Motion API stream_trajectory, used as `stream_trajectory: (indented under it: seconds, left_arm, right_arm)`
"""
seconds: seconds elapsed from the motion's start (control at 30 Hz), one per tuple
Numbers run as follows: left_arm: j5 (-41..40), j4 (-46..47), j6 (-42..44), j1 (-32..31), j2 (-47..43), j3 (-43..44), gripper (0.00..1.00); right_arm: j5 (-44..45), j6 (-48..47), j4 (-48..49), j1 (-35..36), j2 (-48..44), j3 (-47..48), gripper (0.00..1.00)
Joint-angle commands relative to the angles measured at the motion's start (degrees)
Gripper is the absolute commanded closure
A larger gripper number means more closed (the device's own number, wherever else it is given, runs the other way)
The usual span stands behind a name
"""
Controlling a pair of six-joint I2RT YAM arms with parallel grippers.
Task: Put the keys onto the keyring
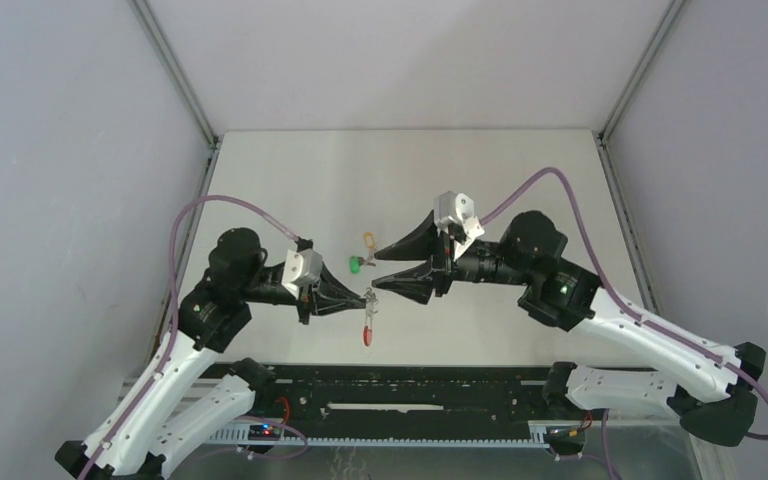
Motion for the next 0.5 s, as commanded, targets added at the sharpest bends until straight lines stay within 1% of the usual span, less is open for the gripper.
stream_trajectory:
  seconds: [0.0,0.1,0.27,0.37,0.47]
  left_arm:
    - [-1.64,-2.99,6.67,-0.76,0.22,2.33,1.0]
    - [-1.89,-2.98,7.25,-0.93,0.49,2.69,1.0]
    - [-2.38,-3.07,7.46,-1.07,0.49,2.49,1.0]
    - [-2.43,-3.11,7.37,-1.11,0.4,2.61,1.0]
    - [-2.55,-3.32,7.35,-1.11,0.33,2.62,1.0]
  right_arm:
    - [-7.08,-10.63,-23.19,-0.97,4.88,9.61,0.47]
    - [-7.92,-13.62,-29.29,-0.93,8.14,13.58,0.5]
    - [-7.58,-17.28,-31.41,0.5,10.54,16.12,0.57]
    - [-7.04,-18.5,-32.62,1.13,11.9,17.65,0.63]
    - [-6.18,-19.08,-33.04,1.58,12.94,18.53,0.64]
